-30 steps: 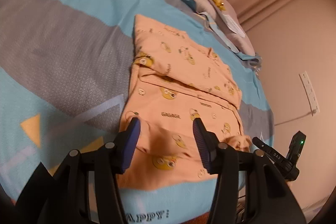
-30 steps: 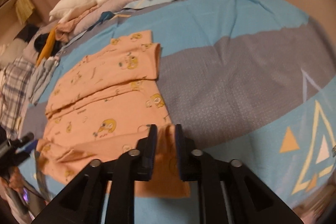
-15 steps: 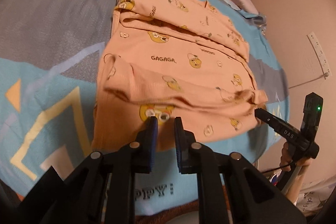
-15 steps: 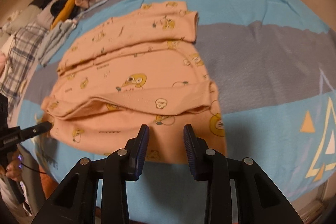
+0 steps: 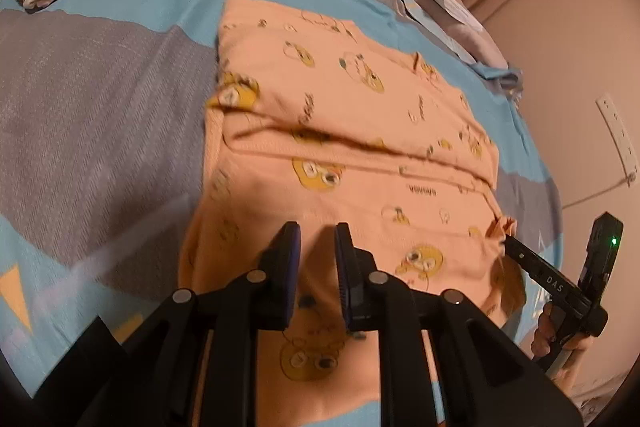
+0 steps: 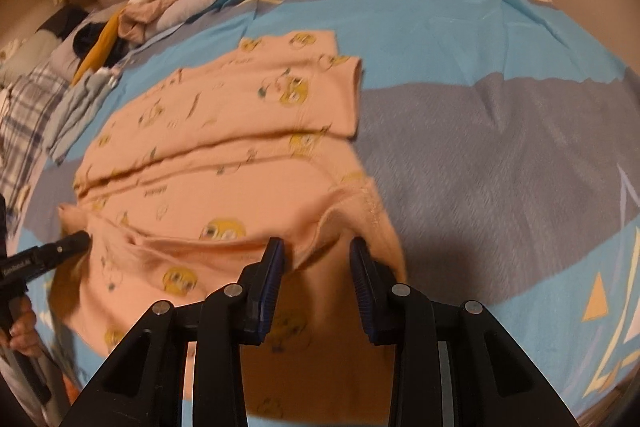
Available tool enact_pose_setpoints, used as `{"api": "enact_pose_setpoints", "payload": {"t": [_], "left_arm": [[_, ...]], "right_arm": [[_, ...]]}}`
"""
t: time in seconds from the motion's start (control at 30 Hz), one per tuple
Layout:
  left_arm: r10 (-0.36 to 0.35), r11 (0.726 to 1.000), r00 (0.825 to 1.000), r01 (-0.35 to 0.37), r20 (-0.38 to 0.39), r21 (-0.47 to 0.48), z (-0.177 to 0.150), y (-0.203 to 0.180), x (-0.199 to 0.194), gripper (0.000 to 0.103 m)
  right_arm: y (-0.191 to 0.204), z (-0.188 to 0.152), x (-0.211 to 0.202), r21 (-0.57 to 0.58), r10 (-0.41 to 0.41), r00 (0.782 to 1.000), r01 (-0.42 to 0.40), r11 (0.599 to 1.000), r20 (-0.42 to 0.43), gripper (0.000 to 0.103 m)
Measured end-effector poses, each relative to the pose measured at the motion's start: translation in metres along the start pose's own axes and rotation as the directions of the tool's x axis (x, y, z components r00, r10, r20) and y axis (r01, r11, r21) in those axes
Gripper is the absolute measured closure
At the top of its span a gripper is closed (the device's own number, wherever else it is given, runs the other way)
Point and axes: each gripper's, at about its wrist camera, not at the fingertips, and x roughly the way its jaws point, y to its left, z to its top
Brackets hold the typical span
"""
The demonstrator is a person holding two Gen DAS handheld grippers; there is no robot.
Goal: Fold small clothes
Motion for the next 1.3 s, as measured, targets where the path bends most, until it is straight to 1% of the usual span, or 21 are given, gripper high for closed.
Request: {"api": "enact_pose_setpoints", "payload": {"t": [0.07,0.13,0.17,0.2,0.3,0.33,0.37,0.43,0.5,0.57,0.67,0.7,0.73,0.77,0.8,0.83,0.9,1.03,1.13,1.2,1.3], "left_arm": [[0.014,1.0,1.0,-0.014,0.019,-0.009,0.005,0.002,-0.005,0.085],[0.025,1.0,0.999,-0.025,0.044,-0.008,0.008,0.004,-0.015,0.077],[0.025,1.0,0.998,-0.025,0.058,-0.008,0.009,0.005,-0.02,0.068],[0.026,1.0,0.997,-0.025,0.071,-0.009,0.01,0.008,-0.026,0.061],[0.044,0.999,0.995,-0.044,0.093,-0.006,0.011,0.015,-0.035,0.057],[0.053,0.999,0.994,-0.053,0.096,-0.004,0.012,0.017,-0.036,0.056],[0.061,0.998,0.994,-0.061,0.094,-0.005,0.012,0.02,-0.035,0.056],[0.066,0.998,0.995,-0.066,0.072,-0.003,0.012,0.022,-0.029,0.056],[0.063,0.998,0.996,-0.064,0.06,0.009,0.011,0.023,-0.023,0.056],[0.077,0.997,0.996,-0.078,0.045,0.013,0.01,0.023,-0.016,0.056],[0.085,0.996,0.996,-0.085,0.038,0.004,0.009,0.026,-0.009,0.058],[0.084,0.996,0.995,-0.084,0.045,0.004,0.009,0.026,-0.009,0.061],[0.087,0.996,0.995,-0.088,0.051,0.004,0.01,0.026,-0.009,0.065],[0.085,0.996,0.995,-0.086,0.051,0.001,0.01,0.027,-0.009,0.079],[0.077,0.997,0.996,-0.077,0.044,-0.001,0.01,0.027,-0.008,0.085],[0.076,0.997,0.996,-0.076,0.042,-0.004,0.01,0.028,-0.008,0.086],[0.077,0.997,0.996,-0.077,0.049,0.0,0.009,0.028,-0.009,0.094],[0.097,0.995,0.992,-0.097,0.078,0.003,0.006,0.023,-0.016,0.096],[0.088,0.996,0.991,-0.089,0.104,-0.003,0.004,0.019,-0.024,0.097],[0.082,0.997,0.99,-0.082,0.117,-0.004,0.003,0.017,-0.031,0.097],[0.075,0.997,0.988,-0.074,0.131,-0.014,0.001,0.018,-0.039,0.099]], "right_arm": [[-0.003,0.004,-0.005,0.006,-0.013,1.0,0.013,1.0,0.02,0.07],[-0.008,0.005,-0.015,0.007,-0.027,0.999,0.026,1.0,0.044,0.07],[-0.011,0.006,-0.018,0.008,-0.031,0.998,0.031,1.0,0.053,0.07],[-0.015,0.006,-0.022,0.009,-0.04,0.997,0.04,0.999,0.06,0.07],[-0.026,0.004,-0.03,0.01,-0.052,0.997,0.051,0.999,0.055,0.069],[-0.03,0.003,-0.032,0.01,-0.051,0.997,0.051,0.999,0.052,0.066],[-0.032,0.002,-0.032,0.011,-0.05,0.998,0.049,0.999,0.049,0.058],[-0.037,0.0,-0.03,0.021,-0.042,0.998,0.042,0.999,0.04,0.052],[-0.039,-0.001,-0.025,0.029,-0.036,0.999,0.035,0.999,0.02,0.052],[-0.039,-0.003,-0.021,0.029,-0.025,1.0,0.024,0.999,0.008,0.052],[-0.036,-0.001,-0.014,0.023,-0.005,1.0,0.005,1.0,-0.002,0.052],[-0.035,0.0,-0.012,0.019,0.001,1.0,-0.001,1.0,-0.006,0.052],[-0.034,0.001,-0.009,0.016,0.003,1.0,-0.003,1.0,-0.006,0.052],[-0.032,0.003,-0.007,0.009,0.007,1.0,-0.007,1.0,-0.004,0.052],[-0.032,0.004,-0.006,0.003,0.013,1.0,-0.013,1.0,-0.003,0.052],[-0.031,0.005,-0.004,0.0,0.018,1.0,-0.018,1.0,-0.004,0.054],[-0.03,0.006,0.001,-0.001,0.022,1.0,-0.022,1.0,-0.018,0.06],[-0.028,0.005,0.001,0.002,0.021,1.0,-0.021,1.0,-0.014,0.092],[-0.026,0.003,-0.007,-0.01,0.016,1.0,-0.016,1.0,0.01,0.097],[-0.024,0.002,-0.013,-0.021,0.002,1.0,-0.001,1.0,0.026,0.097],[-0.026,0.001,-0.025,-0.02,0.003,0.999,-0.002,1.0,0.052,0.098]]}}
